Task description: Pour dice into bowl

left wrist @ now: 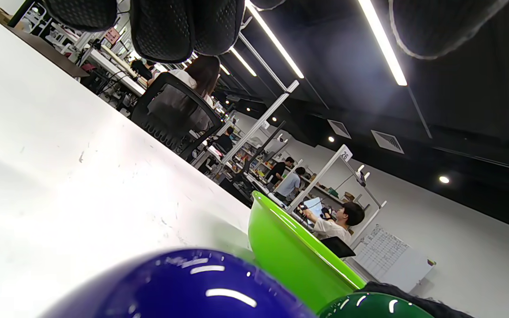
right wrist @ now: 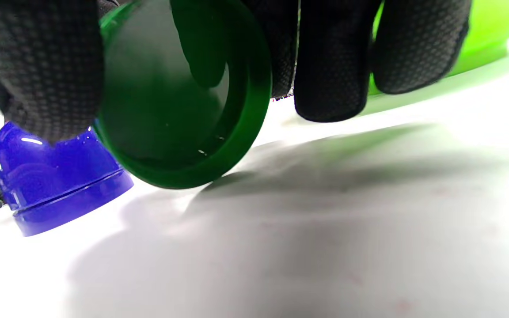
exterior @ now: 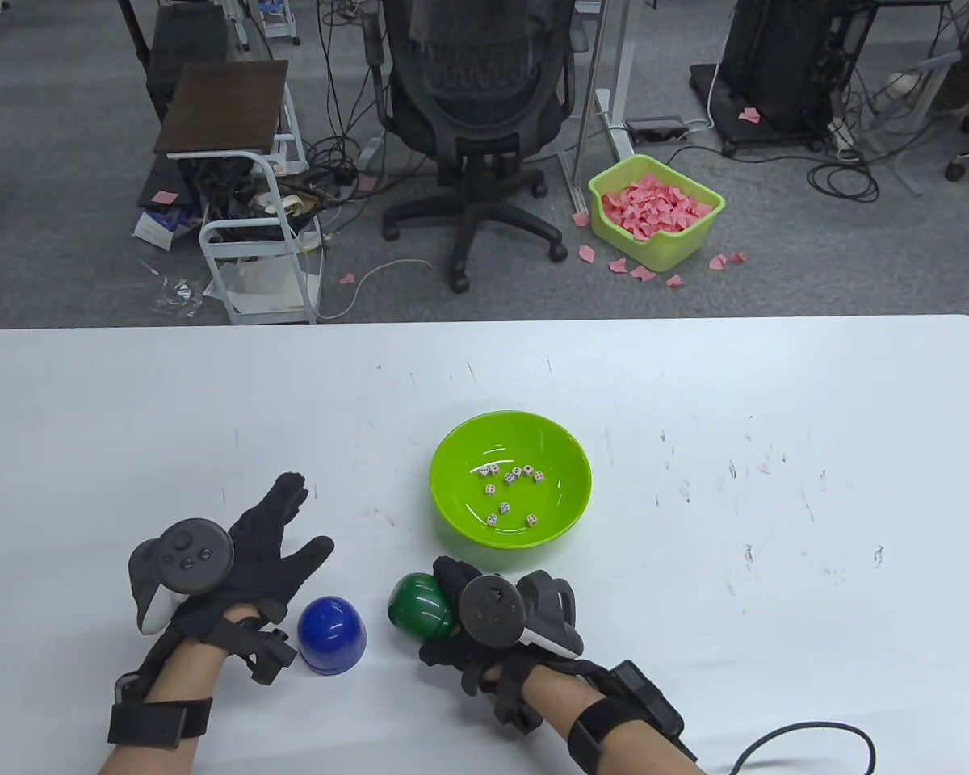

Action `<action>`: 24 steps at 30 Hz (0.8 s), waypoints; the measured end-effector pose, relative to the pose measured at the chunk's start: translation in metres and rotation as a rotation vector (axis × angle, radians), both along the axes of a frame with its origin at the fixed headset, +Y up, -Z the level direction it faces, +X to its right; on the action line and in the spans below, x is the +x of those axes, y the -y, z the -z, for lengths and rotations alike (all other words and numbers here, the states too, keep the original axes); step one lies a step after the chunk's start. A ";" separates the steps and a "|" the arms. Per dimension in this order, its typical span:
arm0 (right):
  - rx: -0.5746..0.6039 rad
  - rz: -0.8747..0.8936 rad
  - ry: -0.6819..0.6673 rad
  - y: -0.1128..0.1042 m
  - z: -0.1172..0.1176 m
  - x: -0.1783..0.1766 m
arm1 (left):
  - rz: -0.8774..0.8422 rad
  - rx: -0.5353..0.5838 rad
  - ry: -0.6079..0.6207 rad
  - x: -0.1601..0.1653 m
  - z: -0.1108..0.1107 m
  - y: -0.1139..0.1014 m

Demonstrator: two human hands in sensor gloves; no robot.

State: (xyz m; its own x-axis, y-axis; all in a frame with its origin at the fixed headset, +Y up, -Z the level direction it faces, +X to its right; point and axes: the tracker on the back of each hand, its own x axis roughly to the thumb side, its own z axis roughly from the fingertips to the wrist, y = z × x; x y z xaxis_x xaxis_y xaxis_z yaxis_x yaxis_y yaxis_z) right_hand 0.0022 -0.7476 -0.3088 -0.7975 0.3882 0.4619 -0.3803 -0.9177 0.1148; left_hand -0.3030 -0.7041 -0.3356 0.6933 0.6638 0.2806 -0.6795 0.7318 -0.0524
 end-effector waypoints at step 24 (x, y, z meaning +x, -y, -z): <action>-0.241 -0.229 0.092 0.011 0.001 0.018 | -0.011 -0.044 0.004 -0.003 0.002 0.000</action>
